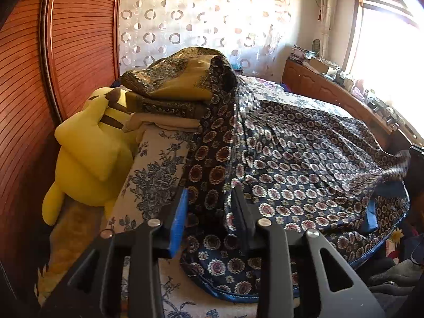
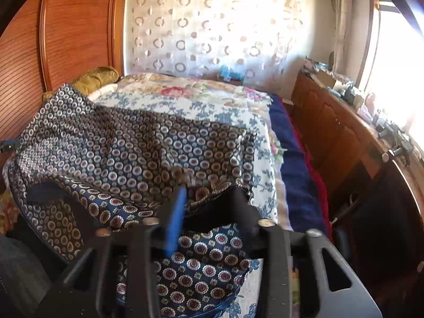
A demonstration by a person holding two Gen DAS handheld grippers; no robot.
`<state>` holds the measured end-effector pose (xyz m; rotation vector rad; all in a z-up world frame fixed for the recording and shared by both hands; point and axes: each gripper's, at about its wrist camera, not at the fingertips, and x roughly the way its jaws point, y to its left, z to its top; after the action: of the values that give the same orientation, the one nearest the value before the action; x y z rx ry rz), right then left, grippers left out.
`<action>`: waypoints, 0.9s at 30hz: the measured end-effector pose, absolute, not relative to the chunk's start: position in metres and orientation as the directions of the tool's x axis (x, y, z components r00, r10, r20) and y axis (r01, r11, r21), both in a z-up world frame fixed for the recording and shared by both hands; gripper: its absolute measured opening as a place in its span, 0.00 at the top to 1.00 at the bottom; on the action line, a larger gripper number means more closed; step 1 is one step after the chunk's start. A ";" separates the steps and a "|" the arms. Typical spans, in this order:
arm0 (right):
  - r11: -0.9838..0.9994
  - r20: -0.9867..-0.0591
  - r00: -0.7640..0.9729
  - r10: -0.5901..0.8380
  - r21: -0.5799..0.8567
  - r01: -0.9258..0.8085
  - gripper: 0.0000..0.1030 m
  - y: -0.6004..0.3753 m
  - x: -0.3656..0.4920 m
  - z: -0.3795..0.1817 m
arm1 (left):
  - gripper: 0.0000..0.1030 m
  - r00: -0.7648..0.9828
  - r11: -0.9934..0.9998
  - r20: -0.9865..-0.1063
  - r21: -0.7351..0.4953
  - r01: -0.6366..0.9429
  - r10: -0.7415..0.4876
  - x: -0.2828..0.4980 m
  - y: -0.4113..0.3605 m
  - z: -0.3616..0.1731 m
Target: Fold small clothes
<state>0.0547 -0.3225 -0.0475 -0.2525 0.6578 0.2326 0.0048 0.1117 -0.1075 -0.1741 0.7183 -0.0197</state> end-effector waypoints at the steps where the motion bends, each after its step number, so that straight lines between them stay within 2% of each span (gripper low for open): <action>1: 0.945 -0.623 0.771 0.133 -0.155 -0.288 0.53 -0.323 0.054 -0.046 | 0.66 0.751 0.986 -0.656 -0.162 -0.045 -0.074 0.005 0.112 -0.108; 4: 0.947 -0.612 0.780 0.134 -0.152 -0.282 0.52 -0.324 0.053 -0.041 | 0.64 0.743 0.986 -0.666 -0.158 -0.057 -0.064 0.005 0.115 -0.112; 8: 0.944 -0.614 0.771 0.169 -0.123 -0.306 0.45 -0.319 0.053 -0.043 | 0.64 0.717 0.985 -0.692 -0.164 -0.054 -0.076 0.010 0.116 -0.122; 15: 0.927 -0.643 0.727 0.242 -0.070 -0.370 0.44 -0.292 0.063 -0.064 | 0.63 0.697 0.979 -0.712 -0.190 -0.072 -0.086 0.014 0.115 -0.135; 19: 0.911 -0.663 0.695 0.278 -0.048 -0.410 0.43 -0.271 0.072 -0.079 | 0.63 0.701 0.986 -0.712 -0.139 -0.090 -0.037 0.014 0.105 -0.135; 23: 0.901 -0.687 0.663 0.297 -0.028 -0.433 0.41 -0.256 0.083 -0.096 | 0.63 0.702 0.982 -0.708 -0.176 -0.069 -0.077 0.014 0.106 -0.135; 24: 0.900 -0.693 0.658 0.294 -0.030 -0.434 0.40 -0.254 0.086 -0.100 | 0.67 0.703 0.980 -0.706 -0.186 -0.065 -0.088 0.015 0.107 -0.134; 25: 0.900 -0.698 0.655 0.290 -0.035 -0.435 0.39 -0.252 0.088 -0.104 | 0.79 0.703 0.978 -0.704 -0.200 -0.060 -0.101 0.015 0.108 -0.134; 27: 0.901 -0.713 0.646 0.272 -0.046 -0.431 0.38 -0.249 0.093 -0.113 | 0.93 0.706 0.970 -0.697 -0.238 -0.058 -0.129 0.016 0.112 -0.135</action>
<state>0.0928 -0.2489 -0.1129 -0.2202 0.7712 0.4037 0.0157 0.1118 -0.1349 -0.2506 0.7884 -0.0397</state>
